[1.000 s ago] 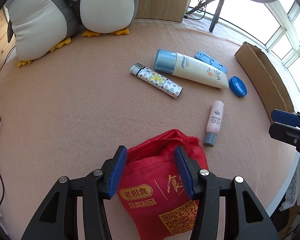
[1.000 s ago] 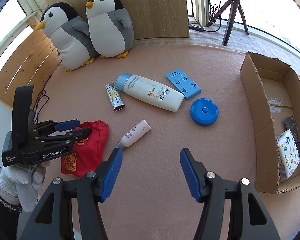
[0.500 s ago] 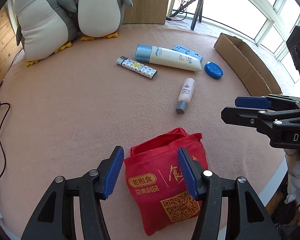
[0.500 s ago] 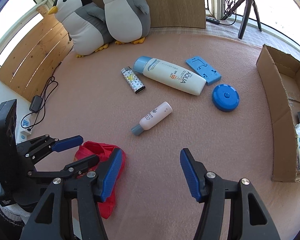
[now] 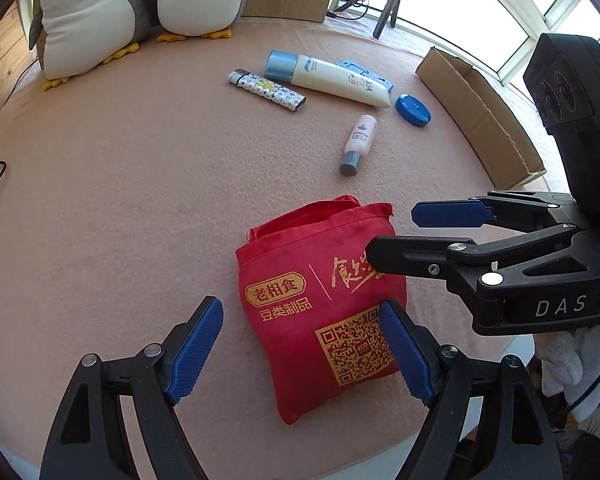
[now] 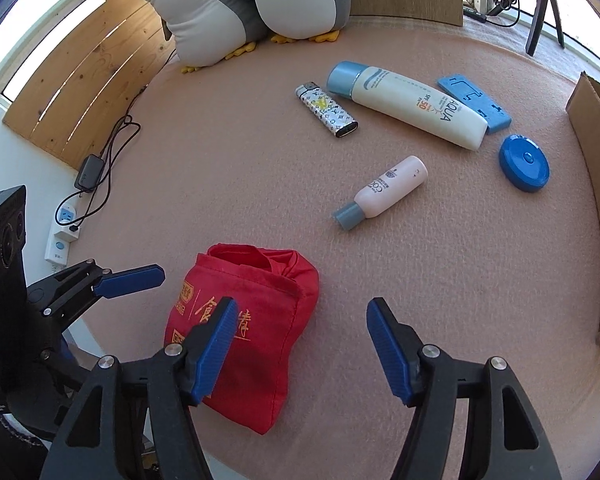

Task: Organize objects
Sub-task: 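Grasp the red bag with the left gripper while the right gripper clamps its other side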

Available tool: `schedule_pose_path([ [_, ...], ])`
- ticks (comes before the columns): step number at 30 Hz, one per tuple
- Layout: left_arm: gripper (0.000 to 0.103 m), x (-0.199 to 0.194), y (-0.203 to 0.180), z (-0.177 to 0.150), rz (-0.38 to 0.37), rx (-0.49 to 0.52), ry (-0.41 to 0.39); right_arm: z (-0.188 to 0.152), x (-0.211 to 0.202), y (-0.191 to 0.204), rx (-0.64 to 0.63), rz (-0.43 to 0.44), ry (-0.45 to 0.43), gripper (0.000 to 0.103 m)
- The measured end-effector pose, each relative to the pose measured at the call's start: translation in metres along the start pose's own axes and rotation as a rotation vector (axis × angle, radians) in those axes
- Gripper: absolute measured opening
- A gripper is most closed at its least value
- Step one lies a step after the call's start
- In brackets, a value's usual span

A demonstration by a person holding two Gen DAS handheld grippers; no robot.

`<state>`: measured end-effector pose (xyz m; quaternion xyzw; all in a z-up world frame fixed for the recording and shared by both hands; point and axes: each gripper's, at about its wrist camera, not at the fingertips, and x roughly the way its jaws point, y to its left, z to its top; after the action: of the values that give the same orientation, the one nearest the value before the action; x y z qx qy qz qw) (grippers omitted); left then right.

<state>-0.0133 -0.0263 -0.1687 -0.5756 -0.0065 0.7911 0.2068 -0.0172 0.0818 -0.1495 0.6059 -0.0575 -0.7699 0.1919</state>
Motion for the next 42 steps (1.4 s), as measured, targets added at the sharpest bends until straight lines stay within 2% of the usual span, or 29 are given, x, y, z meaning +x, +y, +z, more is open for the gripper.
schedule_pose_path([
  [7, 0.082, 0.007, -0.002, -0.002, -0.042, -0.025, 0.003, 0.002, 0.013, 0.004, 0.015, 0.069, 0.041, 0.063],
  [14, 0.079, 0.010, -0.009, -0.001, -0.017, -0.014, -0.004, 0.001, 0.018, 0.008, 0.015, 0.114, 0.062, 0.062],
  [17, 0.077, 0.010, -0.013, 0.000, -0.006, -0.004, -0.008, 0.000, 0.016, 0.008, 0.013, 0.117, 0.058, 0.057],
  [22, 0.062, 0.007, -0.031, 0.007, -0.011, 0.033, -0.029, -0.002, 0.007, 0.008, -0.006, 0.098, 0.033, 0.048],
  [26, 0.062, 0.008, -0.040, 0.012, 0.011, 0.060, -0.036, -0.003, 0.004, 0.000, 0.011, 0.112, 0.032, 0.041],
  [28, 0.065, 0.008, -0.032, 0.010, 0.001, 0.043, -0.030, -0.004, 0.003, -0.007, 0.021, 0.129, 0.026, 0.041],
  [30, 0.079, 0.010, -0.023, 0.007, 0.013, 0.022, -0.016, -0.005, 0.002, -0.010, 0.033, 0.143, 0.026, 0.041],
  [31, 0.084, 0.011, -0.019, 0.005, 0.022, 0.017, -0.013, -0.006, 0.002, -0.011, 0.029, 0.134, 0.026, 0.045],
  [34, 0.091, 0.013, -0.008, -0.002, 0.019, -0.010, -0.006, -0.006, 0.001, -0.007, -0.006, 0.085, 0.024, 0.058],
  [37, 0.095, 0.015, 0.000, -0.009, -0.003, -0.034, -0.001, -0.008, 0.002, -0.006, -0.017, 0.074, 0.033, 0.060],
  [40, 0.095, 0.023, 0.005, -0.014, -0.060, -0.070, 0.027, -0.009, 0.007, -0.006, -0.004, 0.104, 0.060, 0.061],
  [42, 0.094, 0.025, 0.007, -0.017, -0.079, -0.085, 0.018, -0.011, 0.011, -0.006, 0.008, 0.124, 0.069, 0.061],
])
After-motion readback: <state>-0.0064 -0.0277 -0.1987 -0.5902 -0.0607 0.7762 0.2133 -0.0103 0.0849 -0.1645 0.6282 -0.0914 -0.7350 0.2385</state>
